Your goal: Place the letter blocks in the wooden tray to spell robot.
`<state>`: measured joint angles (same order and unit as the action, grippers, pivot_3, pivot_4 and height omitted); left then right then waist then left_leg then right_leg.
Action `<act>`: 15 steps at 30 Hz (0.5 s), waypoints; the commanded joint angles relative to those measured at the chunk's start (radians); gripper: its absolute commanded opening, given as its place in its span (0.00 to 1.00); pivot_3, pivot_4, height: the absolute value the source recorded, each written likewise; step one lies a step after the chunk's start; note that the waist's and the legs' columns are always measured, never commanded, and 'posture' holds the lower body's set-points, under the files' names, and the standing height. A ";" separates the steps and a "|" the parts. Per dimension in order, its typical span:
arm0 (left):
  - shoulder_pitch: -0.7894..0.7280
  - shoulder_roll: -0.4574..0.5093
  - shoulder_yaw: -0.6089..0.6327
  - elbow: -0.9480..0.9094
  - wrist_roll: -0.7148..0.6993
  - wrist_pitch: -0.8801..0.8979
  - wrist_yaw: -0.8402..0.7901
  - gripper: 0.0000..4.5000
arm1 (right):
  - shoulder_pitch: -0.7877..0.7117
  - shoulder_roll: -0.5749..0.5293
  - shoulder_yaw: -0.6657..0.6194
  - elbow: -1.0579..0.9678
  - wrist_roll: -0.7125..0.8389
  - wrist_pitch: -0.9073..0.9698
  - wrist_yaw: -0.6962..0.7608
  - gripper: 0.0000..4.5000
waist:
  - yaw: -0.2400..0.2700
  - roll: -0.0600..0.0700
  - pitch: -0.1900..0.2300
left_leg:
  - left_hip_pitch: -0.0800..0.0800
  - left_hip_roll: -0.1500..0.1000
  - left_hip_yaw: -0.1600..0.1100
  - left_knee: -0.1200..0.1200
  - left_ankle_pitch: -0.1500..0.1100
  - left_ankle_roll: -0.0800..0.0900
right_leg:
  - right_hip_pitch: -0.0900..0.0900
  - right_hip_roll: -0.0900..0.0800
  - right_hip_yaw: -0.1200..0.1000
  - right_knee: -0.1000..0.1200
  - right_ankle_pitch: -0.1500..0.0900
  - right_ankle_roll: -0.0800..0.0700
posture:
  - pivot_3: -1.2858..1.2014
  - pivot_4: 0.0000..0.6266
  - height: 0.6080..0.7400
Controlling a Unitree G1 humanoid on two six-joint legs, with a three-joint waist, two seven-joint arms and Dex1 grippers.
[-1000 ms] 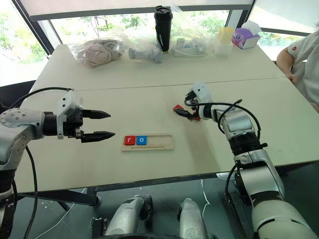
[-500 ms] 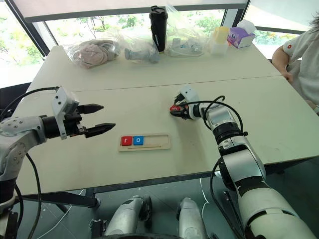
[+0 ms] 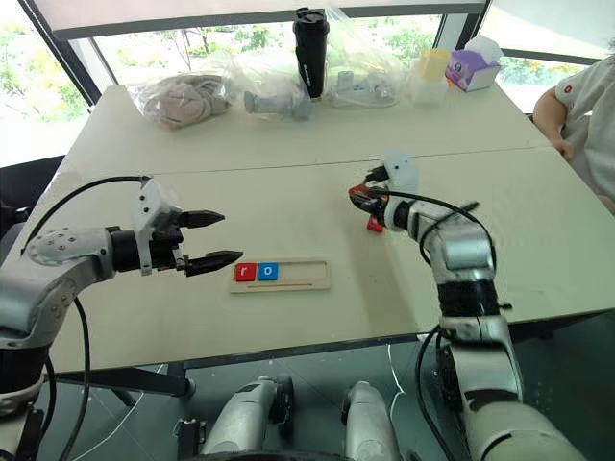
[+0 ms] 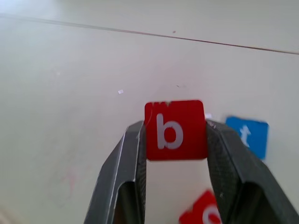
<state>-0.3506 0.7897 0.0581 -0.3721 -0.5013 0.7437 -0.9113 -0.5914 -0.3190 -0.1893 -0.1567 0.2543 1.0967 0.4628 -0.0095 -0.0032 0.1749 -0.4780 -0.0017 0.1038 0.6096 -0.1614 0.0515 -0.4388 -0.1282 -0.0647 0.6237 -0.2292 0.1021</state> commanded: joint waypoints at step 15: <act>-0.039 0.089 -0.098 0.012 0.028 -0.056 -0.133 1.00 | 0.343 0.341 -0.042 -0.624 -0.008 0.518 -0.350 0.58 | -0.004 0.000 -0.003 | 0.001 0.005 0.018 -0.018 0.005 -0.009 | -0.018 0.006 0.008 0.001 0.001 -0.005 | 0.52 0.24 1.00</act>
<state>-0.3728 0.8779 -0.0390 -0.3535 -0.4838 0.7066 -1.0470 -0.2435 0.0108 -0.2390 -0.7768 0.2575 1.6076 0.1367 -0.0131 -0.0035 0.1722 -0.4774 0.0053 0.1220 0.5921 -0.1558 0.0426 -0.4572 -0.1225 -0.0566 0.6249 -0.2283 0.0961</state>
